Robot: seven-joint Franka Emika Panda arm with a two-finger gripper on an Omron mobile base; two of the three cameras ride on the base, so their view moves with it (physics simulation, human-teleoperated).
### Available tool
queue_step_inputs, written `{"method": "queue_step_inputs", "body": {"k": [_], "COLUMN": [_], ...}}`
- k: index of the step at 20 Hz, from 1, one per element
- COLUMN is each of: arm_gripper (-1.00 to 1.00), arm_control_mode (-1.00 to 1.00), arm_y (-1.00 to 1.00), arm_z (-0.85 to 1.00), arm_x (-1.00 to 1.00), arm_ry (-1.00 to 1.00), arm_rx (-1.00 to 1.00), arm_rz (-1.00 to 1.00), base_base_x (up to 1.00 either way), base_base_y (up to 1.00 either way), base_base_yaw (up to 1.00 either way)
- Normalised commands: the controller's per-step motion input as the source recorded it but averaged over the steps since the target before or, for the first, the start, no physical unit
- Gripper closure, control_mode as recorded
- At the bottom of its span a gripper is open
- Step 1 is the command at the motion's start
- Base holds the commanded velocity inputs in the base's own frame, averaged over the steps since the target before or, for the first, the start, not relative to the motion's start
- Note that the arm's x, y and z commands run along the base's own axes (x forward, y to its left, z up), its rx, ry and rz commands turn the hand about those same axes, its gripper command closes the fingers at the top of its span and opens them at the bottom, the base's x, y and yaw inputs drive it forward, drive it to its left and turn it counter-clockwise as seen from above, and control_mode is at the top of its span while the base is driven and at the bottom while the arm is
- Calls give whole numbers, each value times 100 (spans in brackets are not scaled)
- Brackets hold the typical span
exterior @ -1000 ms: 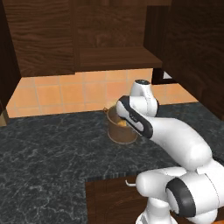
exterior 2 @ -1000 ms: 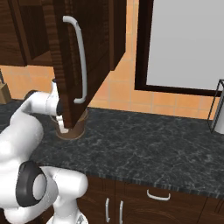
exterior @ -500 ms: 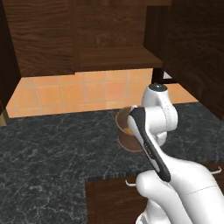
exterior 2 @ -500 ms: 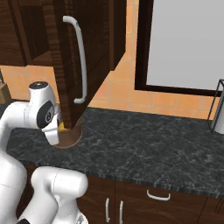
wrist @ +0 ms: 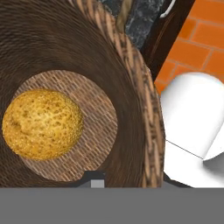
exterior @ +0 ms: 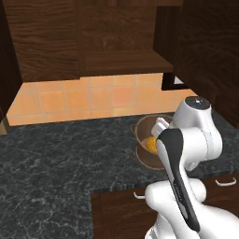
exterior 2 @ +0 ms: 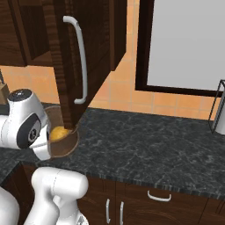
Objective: Open the cabinet, pick up the bread from the cabinet and place it in the basket. Then move the basket to the dining counter.
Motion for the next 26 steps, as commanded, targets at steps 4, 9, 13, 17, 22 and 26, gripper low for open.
{"method": "queue_step_inputs", "body": {"k": [4, 9, 13, 17, 22, 26], "arm_gripper": [100, 100, 100, 100, 100, 100], "arm_control_mode": [-100, -100, -100, 100, 100, 100], "arm_y": [-15, -59, -22, -5, 0, 0], "arm_z": [49, 27, 14, 3, 0, 0], "arm_x": [-47, -30, -78, -18, 0, 0], "arm_ry": [-8, -3, -1, 0, 0, 0], "arm_rx": [0, 0, 0, 0, 0, 0], "arm_rz": [-1, -4, -2, 0, 0, 0], "base_base_x": [0, 0, 0, -27, -14, -33], "base_base_y": [0, 0, 0, -44, -97, -100], "base_base_yaw": [0, 0, 0, -3, -3, -3]}}
